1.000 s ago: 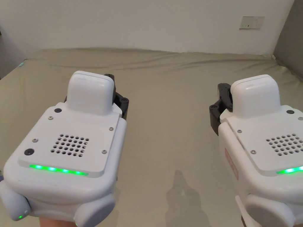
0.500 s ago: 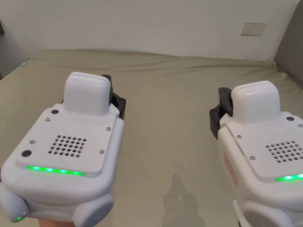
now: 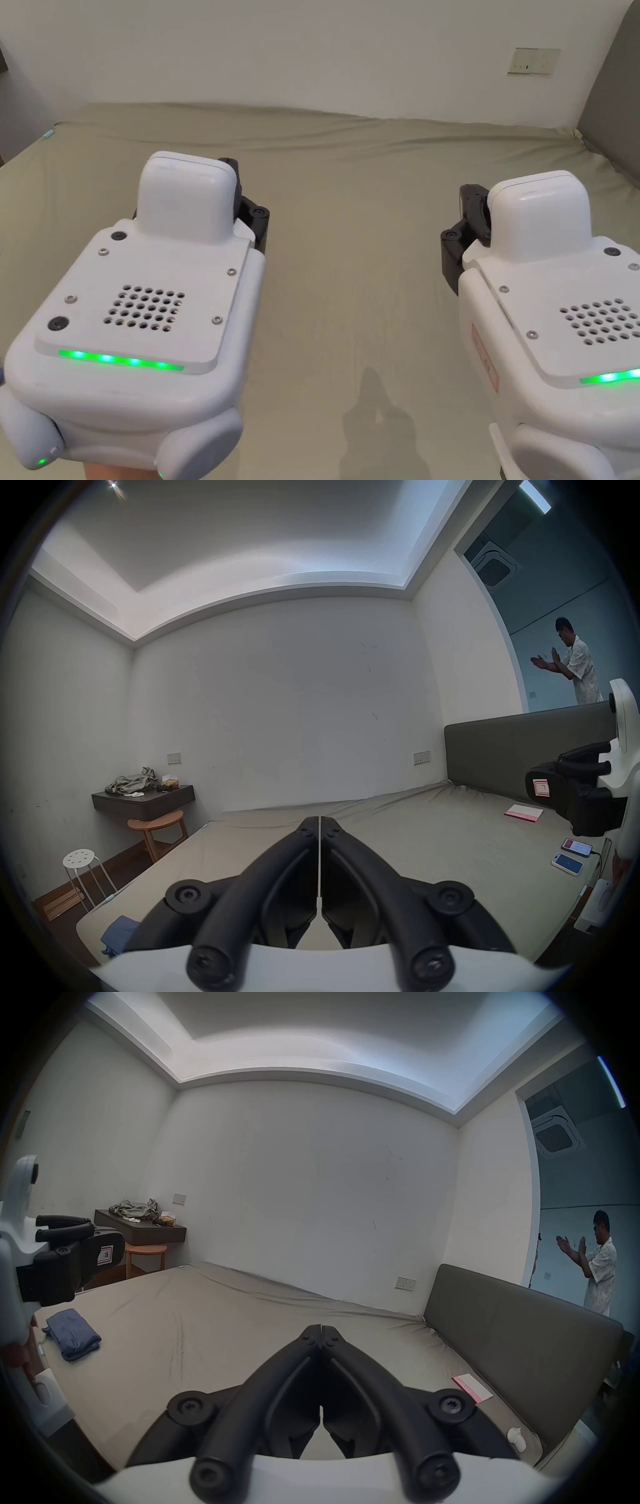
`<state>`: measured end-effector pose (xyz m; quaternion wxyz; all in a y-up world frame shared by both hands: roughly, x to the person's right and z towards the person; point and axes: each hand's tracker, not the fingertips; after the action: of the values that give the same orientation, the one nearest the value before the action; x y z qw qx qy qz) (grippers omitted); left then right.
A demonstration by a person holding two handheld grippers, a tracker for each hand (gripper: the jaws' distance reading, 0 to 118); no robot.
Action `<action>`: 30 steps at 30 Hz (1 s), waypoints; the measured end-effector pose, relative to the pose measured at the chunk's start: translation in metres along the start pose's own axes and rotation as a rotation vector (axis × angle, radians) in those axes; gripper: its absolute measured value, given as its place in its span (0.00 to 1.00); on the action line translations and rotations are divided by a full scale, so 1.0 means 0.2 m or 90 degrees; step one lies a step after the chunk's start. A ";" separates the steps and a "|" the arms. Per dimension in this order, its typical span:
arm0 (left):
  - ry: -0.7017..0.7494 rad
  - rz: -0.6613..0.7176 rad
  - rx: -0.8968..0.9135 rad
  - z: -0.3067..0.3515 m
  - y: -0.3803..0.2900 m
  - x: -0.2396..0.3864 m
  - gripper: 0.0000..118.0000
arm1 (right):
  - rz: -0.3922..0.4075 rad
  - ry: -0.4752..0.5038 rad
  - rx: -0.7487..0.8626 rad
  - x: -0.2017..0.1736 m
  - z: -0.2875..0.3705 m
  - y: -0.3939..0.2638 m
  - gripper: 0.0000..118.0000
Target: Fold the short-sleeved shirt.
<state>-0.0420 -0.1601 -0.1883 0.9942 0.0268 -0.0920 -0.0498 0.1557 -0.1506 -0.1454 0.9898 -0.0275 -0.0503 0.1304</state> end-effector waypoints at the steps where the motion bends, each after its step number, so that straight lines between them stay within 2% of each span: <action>1: 0.000 0.000 0.001 0.00 0.00 0.00 0.00 | -0.001 0.001 0.000 0.02 -0.01 -0.01 0.00; 22: 0.001 -0.006 -0.009 0.00 -0.01 0.00 0.00 | -0.015 -0.003 0.005 0.01 -0.01 -0.02 0.00; 24: 0.001 -0.008 -0.012 0.00 -0.01 0.00 0.05 | -0.015 -0.008 0.007 0.01 -0.01 -0.02 0.01; 25: -0.001 -0.007 -0.014 -0.01 -0.01 0.00 0.11 | -0.016 -0.008 0.006 0.02 -0.02 -0.03 0.08; 26: -0.001 -0.005 -0.017 -0.01 -0.02 -0.01 0.24 | -0.017 -0.007 0.004 0.03 -0.02 -0.03 0.19; 28: -0.001 0.001 -0.026 -0.02 -0.02 -0.01 0.77 | -0.023 -0.002 -0.001 0.05 -0.03 -0.04 0.62; 29: -0.002 0.006 -0.032 -0.03 -0.02 -0.02 0.95 | -0.025 -0.003 -0.003 0.05 -0.03 -0.03 0.84; 30: -0.002 0.014 -0.029 -0.01 -0.03 -0.03 0.99 | -0.028 -0.002 0.000 0.05 -0.03 -0.04 1.00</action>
<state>-0.0471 -0.1650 -0.1923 0.9948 0.0034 -0.0928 -0.0410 0.1675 -0.1556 -0.1500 0.9924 -0.0260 -0.0524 0.1086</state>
